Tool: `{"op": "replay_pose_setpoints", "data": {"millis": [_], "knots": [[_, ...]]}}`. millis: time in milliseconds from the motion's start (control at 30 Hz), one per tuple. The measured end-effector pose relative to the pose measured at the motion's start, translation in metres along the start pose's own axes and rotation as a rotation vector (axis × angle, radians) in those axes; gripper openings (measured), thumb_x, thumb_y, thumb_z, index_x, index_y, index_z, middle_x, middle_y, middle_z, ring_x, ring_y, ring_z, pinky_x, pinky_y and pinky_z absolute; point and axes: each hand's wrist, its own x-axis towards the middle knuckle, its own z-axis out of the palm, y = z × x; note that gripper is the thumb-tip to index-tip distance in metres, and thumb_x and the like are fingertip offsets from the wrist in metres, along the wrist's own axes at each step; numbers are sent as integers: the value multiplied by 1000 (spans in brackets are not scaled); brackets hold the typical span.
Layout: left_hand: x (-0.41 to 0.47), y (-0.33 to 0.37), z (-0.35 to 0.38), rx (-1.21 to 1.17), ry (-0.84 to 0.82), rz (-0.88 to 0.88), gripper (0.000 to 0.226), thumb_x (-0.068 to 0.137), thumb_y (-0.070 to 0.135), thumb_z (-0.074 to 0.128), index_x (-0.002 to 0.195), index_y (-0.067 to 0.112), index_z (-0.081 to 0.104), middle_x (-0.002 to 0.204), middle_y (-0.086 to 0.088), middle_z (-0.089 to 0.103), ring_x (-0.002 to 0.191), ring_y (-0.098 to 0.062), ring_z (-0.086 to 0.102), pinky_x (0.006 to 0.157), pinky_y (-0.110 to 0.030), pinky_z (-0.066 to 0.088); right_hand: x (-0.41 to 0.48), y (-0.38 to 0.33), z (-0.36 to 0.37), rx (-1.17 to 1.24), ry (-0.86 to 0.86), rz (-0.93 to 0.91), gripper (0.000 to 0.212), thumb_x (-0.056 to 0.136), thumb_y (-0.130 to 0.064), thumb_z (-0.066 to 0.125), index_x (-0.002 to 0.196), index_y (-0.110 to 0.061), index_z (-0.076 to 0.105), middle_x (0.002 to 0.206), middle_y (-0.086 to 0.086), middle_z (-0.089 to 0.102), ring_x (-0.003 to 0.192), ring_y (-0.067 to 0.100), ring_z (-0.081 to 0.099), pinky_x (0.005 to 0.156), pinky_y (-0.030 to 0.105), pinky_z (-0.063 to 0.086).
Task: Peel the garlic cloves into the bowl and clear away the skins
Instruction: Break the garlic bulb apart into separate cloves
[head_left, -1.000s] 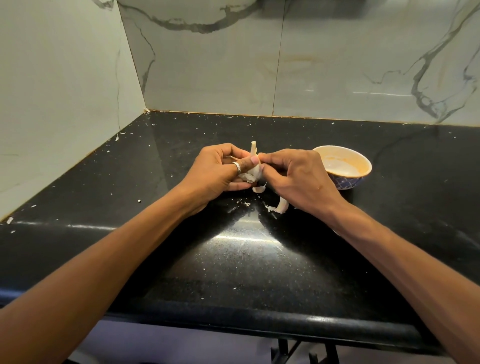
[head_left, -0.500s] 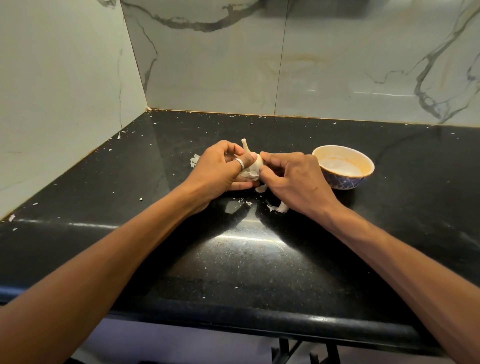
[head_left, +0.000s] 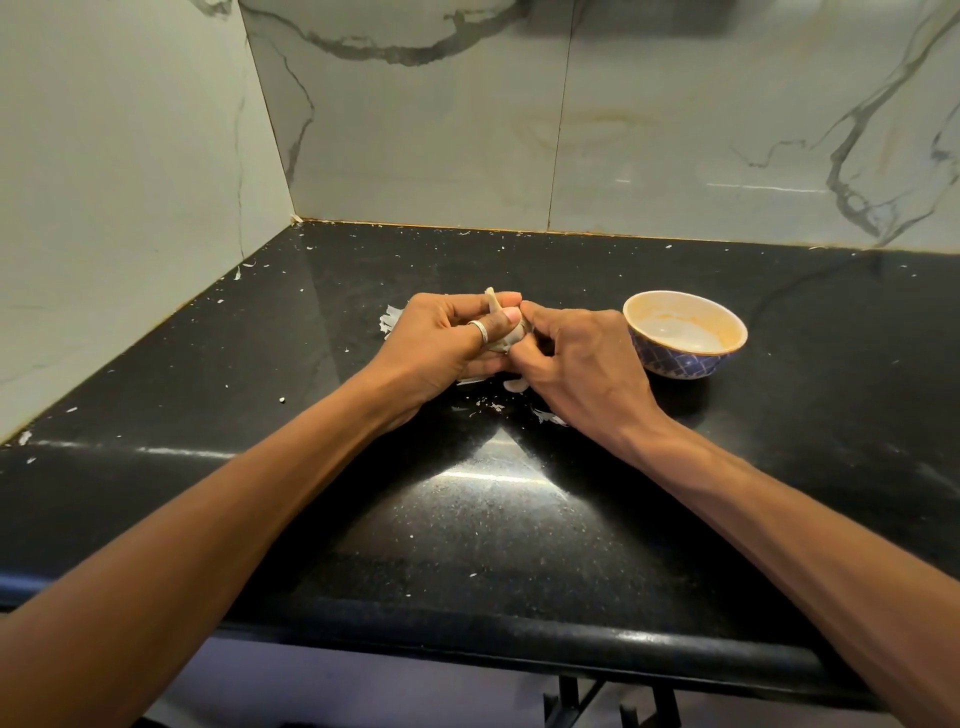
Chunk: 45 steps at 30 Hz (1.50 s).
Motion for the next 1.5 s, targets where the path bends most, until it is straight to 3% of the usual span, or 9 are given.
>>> {"op": "replay_pose_setpoints", "data": {"millis": [267,400,633,800,933,1000,1133,1300,1500], "knots": [[0,0,3,13,29,-7,20,96,10,65,113,3,73,133,2,65,109,-23,71,82,-28,61,1,-2,0,143,-8,87,32,95,-27,53,72,-7,64,58,6,57,52,5,42,52,38,42],[-2,2,3,-9,27,-19,18,97,10,64,112,7,73,132,-2,65,100,-26,74,77,-24,61,4,6,1,279,0,224,30,95,-23,58,76,-6,74,64,7,71,62,23,73,56,47,56],[-1,3,2,-33,68,-34,28,96,10,65,124,8,69,113,-12,74,98,-23,75,74,-22,61,6,9,4,345,-43,266,32,96,-34,56,90,-9,76,76,12,74,75,33,73,68,57,59],[2,3,0,-69,93,-49,28,97,12,64,125,9,68,108,-13,76,93,-27,76,77,-26,62,5,8,0,383,-86,226,23,95,-42,59,103,-32,77,85,0,78,82,25,75,78,53,61],[2,3,0,-65,86,-64,30,98,12,64,127,7,67,111,-12,75,86,-31,76,78,-29,62,7,12,-2,401,-31,297,16,100,-16,62,97,-18,78,91,-2,78,79,11,77,77,40,65],[3,3,0,-63,85,-69,30,98,12,64,127,8,67,108,-11,75,84,-30,76,77,-29,63,7,14,-2,392,-21,330,12,99,-13,63,99,-16,75,88,-1,76,78,11,77,77,39,65],[3,3,-2,-36,80,-65,30,99,13,63,128,10,66,103,-13,76,82,-27,75,74,-26,62,7,15,1,346,-8,303,9,94,-30,70,99,-23,74,85,-6,75,81,12,74,78,43,63],[3,2,0,22,55,-39,30,99,12,61,129,8,66,108,-12,75,83,-22,76,74,-27,62,4,11,-2,212,24,147,15,97,-29,71,106,-18,76,83,-8,74,74,4,70,74,31,58],[3,0,-1,80,8,-15,28,100,13,60,125,2,67,123,2,70,94,-24,75,81,-32,62,4,13,-1,35,47,-41,22,97,-30,62,101,-11,73,81,2,73,70,20,68,69,45,56]]}}
